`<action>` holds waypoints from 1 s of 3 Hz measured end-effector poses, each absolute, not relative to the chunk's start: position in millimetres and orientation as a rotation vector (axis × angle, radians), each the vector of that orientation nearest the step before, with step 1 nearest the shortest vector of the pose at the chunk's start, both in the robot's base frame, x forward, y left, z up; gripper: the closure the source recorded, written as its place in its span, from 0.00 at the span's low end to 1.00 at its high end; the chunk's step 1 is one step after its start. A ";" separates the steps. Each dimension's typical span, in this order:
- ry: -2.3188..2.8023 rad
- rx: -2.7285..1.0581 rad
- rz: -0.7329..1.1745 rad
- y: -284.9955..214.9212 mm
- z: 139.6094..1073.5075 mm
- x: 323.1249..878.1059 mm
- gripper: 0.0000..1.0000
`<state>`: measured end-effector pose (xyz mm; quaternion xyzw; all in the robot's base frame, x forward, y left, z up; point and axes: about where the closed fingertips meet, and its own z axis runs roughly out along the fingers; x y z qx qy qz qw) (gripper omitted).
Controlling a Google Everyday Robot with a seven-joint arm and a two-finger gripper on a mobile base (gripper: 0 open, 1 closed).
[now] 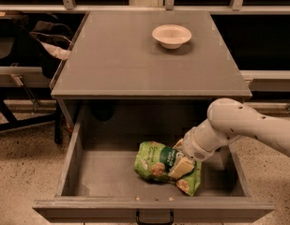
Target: Pick green rice chip bag from top drawer and place on counter
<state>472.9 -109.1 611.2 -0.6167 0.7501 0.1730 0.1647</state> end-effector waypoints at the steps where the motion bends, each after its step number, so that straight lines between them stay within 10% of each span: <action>1: 2.137 -1.757 0.493 -109.1 616.3 472.9 1.00; 3: 2.047 -1.695 0.608 -113.1 665.6 474.5 1.00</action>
Offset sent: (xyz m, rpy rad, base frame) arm 0.0024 -0.0072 0.0562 0.1518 -0.0128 -0.0131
